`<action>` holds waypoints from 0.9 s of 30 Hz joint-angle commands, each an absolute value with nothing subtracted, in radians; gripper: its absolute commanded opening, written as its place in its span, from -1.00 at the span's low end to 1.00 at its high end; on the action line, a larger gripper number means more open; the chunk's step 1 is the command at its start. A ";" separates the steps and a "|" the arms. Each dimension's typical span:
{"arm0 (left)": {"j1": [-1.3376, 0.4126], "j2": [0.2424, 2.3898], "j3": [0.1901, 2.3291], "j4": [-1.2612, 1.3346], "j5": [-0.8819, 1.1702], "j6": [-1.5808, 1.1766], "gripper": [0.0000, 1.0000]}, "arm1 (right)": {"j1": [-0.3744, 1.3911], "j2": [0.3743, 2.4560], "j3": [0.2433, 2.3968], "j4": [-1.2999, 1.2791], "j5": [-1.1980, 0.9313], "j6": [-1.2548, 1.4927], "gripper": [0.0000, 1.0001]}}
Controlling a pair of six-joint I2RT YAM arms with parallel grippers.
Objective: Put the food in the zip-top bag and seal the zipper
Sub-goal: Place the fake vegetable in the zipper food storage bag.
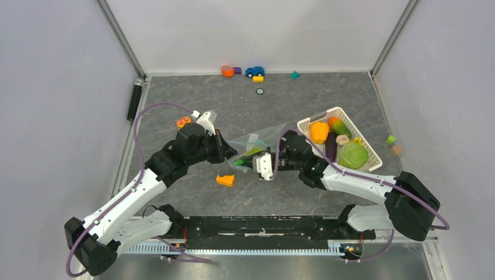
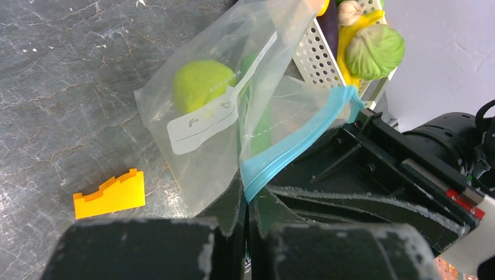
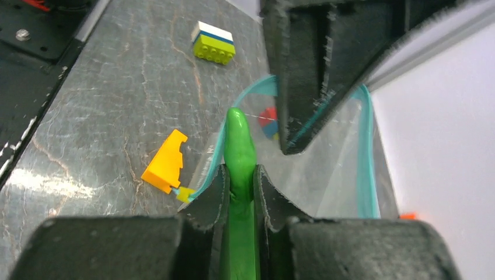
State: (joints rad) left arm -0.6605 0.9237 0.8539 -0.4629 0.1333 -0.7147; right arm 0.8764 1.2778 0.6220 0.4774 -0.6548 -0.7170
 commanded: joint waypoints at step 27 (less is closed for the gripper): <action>-0.660 0.944 0.884 -0.321 0.141 -0.670 -0.96 | 0.881 1.356 0.908 0.273 -0.131 -0.402 0.67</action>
